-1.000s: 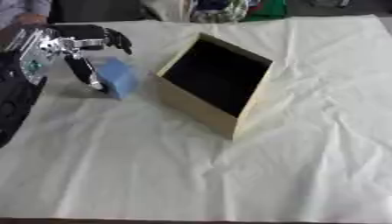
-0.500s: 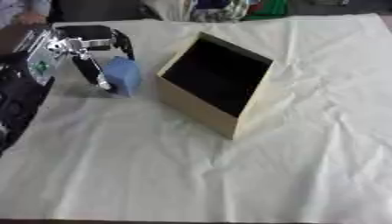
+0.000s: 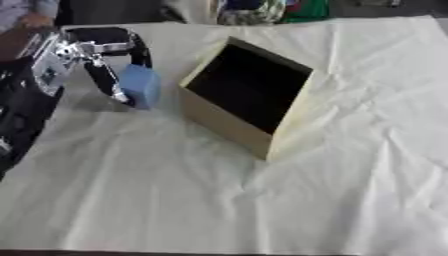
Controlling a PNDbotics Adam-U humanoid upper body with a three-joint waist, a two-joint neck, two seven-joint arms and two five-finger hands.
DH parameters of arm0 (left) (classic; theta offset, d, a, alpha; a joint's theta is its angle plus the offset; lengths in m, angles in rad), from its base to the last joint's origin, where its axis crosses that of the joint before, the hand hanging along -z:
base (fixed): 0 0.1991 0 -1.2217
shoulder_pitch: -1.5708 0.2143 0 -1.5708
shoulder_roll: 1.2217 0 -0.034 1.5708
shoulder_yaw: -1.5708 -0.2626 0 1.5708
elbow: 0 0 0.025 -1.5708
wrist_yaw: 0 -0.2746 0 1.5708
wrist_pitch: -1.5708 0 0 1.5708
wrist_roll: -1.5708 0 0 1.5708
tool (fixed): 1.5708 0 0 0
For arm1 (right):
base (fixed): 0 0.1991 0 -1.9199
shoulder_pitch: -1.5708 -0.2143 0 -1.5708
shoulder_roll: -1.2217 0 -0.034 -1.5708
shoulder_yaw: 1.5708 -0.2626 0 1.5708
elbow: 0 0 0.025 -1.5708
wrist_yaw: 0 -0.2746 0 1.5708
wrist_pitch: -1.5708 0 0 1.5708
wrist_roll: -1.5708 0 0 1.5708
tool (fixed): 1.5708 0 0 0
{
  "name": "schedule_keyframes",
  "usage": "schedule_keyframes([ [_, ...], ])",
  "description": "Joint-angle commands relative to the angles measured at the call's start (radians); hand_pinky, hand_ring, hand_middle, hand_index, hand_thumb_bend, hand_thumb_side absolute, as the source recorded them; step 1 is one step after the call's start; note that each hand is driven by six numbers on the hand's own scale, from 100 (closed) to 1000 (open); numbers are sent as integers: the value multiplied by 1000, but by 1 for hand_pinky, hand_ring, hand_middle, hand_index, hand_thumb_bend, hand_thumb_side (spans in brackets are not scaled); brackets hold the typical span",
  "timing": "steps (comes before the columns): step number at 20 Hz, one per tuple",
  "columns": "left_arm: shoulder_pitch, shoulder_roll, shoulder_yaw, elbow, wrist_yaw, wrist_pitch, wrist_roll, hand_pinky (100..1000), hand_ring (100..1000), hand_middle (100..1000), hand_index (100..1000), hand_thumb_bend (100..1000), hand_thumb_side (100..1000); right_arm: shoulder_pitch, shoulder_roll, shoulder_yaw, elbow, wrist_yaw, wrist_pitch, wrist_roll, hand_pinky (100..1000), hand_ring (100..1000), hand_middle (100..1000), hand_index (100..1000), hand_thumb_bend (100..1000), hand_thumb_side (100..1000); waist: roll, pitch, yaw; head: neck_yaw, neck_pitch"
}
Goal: Pick up objects on the table and place them in the box.
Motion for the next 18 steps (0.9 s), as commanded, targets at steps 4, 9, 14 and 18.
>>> schedule_keyframes([
  [4,-27,19,34,-46,36,-316,-347,745,561,353,414,560,100,-10,-14,-2,-18,-2,2,-1,656,593,565,721,100,437,11,-12,5,4,-1],
  [9,-46,10,60,-99,93,-277,-347,738,555,353,413,535,100,-11,-12,-1,-18,-1,0,-1,657,594,566,721,100,432,9,-22,11,4,5],
  [14,-84,-21,69,-129,127,-246,-347,737,553,353,413,514,100,-15,-9,2,-18,0,-2,-1,658,596,568,722,100,427,7,-29,15,6,7],
  [18,-113,-54,76,-150,157,-235,-347,731,550,355,415,493,100,-19,-5,3,-18,1,-4,-1,659,597,570,723,100,422,6,-33,13,8,4],
])
